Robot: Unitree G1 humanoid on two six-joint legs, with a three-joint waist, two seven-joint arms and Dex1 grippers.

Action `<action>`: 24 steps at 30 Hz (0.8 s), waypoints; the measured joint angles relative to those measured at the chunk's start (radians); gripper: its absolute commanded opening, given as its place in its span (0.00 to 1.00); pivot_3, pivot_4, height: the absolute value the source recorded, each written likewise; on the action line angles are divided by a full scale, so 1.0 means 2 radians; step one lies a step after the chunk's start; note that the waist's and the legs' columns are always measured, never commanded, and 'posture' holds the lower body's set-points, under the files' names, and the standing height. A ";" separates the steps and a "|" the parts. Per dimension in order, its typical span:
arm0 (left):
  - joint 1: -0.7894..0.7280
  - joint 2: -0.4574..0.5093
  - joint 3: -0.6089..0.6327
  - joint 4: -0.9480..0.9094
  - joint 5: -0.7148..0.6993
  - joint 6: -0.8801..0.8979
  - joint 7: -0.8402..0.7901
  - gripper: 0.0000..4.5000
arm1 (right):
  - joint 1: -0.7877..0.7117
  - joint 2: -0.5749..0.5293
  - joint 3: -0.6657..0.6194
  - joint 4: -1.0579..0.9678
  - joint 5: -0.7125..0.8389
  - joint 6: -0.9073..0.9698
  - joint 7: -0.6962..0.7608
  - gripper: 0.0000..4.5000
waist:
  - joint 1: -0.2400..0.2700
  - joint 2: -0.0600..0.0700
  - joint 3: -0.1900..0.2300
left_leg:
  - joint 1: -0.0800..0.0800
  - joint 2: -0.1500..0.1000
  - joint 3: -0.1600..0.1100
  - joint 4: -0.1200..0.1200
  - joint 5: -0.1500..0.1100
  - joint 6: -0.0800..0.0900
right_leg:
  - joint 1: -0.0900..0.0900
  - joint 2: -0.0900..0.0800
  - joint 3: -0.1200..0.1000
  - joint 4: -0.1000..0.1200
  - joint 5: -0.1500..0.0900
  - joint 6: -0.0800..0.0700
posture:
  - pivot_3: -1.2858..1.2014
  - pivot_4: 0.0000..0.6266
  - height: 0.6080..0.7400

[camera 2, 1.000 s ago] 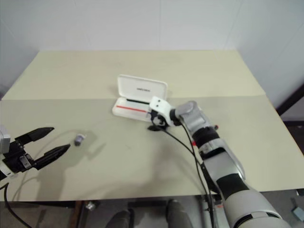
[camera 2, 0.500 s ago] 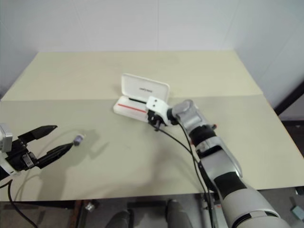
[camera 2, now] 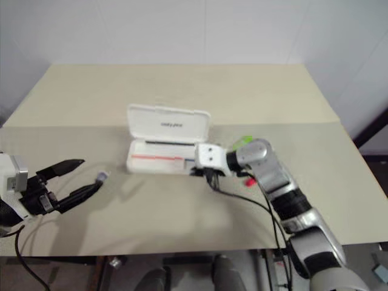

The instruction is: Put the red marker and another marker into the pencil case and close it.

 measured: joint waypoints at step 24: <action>-0.021 0.000 -0.024 0.017 0.001 -0.003 -0.014 1.00 | 0.027 -0.013 0.053 -0.077 -0.062 0.066 -0.039 0.99 | 0.002 -0.001 0.000 | 0.000 0.000 0.000 0.000 0.000 0.000 | 0.000 0.000 0.000 0.000 0.000 -0.001 | 0.52 0.24 1.00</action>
